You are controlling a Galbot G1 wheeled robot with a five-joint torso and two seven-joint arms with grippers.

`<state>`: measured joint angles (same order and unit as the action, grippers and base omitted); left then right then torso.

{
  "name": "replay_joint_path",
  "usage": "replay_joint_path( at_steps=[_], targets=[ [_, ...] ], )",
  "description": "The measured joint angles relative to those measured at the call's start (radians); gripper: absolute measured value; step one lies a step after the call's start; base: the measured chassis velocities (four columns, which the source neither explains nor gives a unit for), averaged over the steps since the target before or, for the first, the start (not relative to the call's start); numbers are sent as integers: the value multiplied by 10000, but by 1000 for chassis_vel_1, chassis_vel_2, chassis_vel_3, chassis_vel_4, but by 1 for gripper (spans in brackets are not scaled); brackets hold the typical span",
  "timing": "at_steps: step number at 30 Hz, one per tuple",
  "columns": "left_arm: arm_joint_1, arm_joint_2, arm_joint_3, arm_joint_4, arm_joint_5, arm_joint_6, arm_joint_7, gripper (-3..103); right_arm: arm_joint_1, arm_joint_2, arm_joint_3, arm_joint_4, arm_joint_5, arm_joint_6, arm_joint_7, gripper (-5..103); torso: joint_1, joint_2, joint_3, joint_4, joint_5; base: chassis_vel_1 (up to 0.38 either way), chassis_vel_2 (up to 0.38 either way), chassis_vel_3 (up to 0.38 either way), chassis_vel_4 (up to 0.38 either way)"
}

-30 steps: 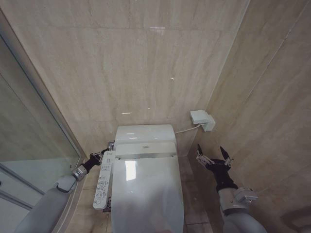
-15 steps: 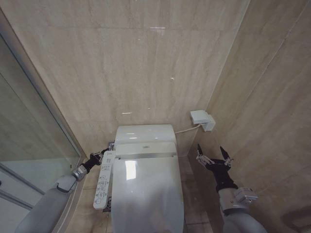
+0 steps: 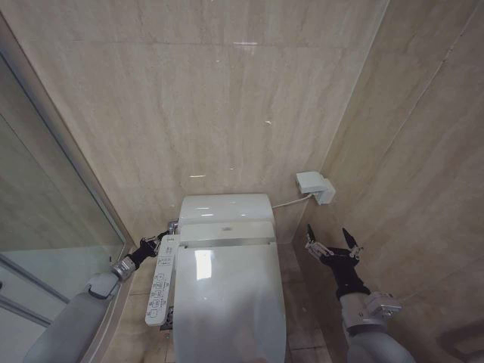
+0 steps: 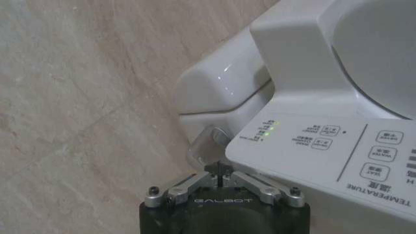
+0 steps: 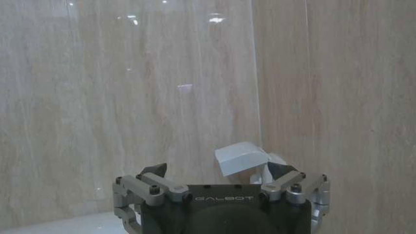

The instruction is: Open the toilet lid, clean the toilet bowl with a toilet brush, close the toilet lid, and flush.

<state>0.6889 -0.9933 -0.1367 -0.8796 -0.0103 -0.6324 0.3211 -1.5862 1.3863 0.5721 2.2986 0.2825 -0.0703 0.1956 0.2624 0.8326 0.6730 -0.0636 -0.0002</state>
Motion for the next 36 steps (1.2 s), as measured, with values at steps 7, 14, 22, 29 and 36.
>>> replay_joint_path(
  at_steps=[7,14,22,29,36],
  targets=[
    [20,27,-35,-19,-2,0,31,0,0,0,0,0,0,0,0,100,0,0,0,-3,0,0,0,0,0],
    [70,23,-112,-70,-2,1,45,0,0,1,0,0,0,0,0,100,0,0,0,-3,0,0,0,0,0],
    [517,-112,-516,-424,62,88,-471,0,0,1,0,0,0,0,-1,100,-1,0,0,-3,1,0,0,0,0],
    [1290,-208,-1440,-941,279,215,-1006,0,0,0,0,0,0,0,0,100,-2,2,-1,-8,0,0,0,0,0],
    [2087,-365,-2590,-1655,275,191,-1532,0,0,0,0,0,0,0,0,100,-2,2,0,3,0,0,0,0,0]
  ],
)
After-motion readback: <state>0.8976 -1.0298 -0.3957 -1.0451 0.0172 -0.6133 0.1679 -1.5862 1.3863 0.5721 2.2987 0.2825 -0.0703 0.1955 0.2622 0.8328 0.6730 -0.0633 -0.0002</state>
